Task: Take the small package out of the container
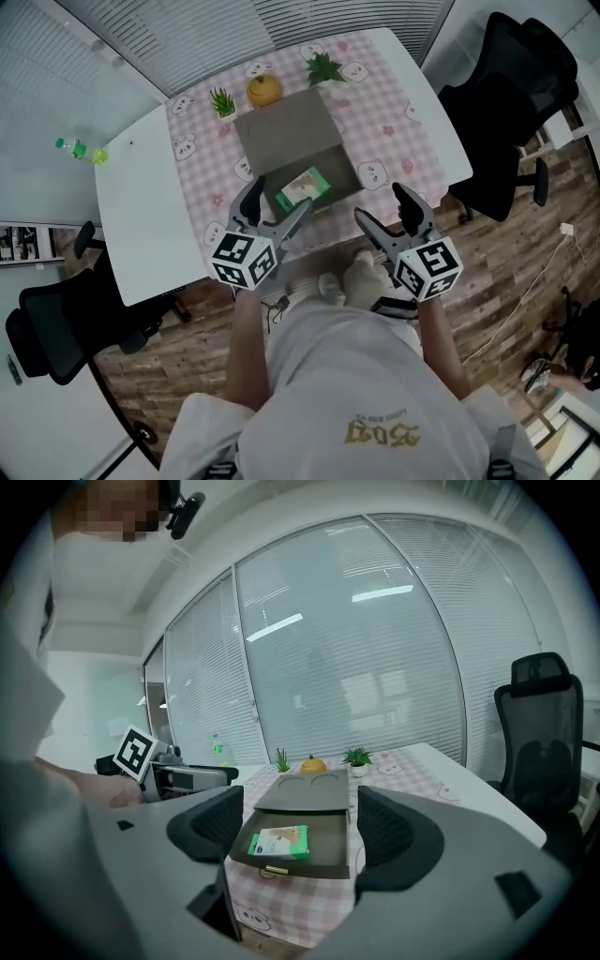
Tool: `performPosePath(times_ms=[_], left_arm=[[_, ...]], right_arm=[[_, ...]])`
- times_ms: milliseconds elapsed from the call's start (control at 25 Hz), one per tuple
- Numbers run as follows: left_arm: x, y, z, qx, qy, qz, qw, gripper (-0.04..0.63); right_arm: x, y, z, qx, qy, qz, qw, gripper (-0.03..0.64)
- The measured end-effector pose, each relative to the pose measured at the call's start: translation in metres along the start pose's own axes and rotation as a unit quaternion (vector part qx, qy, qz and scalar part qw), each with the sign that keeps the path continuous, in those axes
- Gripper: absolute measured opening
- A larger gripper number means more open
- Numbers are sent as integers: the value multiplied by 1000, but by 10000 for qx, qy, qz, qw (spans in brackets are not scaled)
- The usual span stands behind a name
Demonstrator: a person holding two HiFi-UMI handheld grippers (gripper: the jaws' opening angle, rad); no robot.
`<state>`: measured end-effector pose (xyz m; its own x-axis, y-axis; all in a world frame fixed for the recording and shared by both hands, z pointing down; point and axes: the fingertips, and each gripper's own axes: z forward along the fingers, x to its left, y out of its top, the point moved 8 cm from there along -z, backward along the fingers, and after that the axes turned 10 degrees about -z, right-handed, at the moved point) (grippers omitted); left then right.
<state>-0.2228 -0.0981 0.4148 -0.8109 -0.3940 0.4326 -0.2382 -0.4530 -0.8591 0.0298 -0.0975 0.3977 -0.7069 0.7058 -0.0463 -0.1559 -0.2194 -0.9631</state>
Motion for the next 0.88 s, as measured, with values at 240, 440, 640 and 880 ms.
performPosePath(times_ms=[240,440,640,880], left_arm=[[-1,-1,11,277,-65,247,9993,445],[4,-6,23,522,0,389,9979,442],[11,-17,39,895,-13,350,9954,446],[15,-31,57,1339,-28,432,9900,453]], right_arm=[[-6,-3,2,-15,-31,46,10000,376],[-14,-11,13,4,50,94,9999,374],[-24,-18,24,70,146,157,9997,374],[-34,-27,32,187,234,234,9993,374]])
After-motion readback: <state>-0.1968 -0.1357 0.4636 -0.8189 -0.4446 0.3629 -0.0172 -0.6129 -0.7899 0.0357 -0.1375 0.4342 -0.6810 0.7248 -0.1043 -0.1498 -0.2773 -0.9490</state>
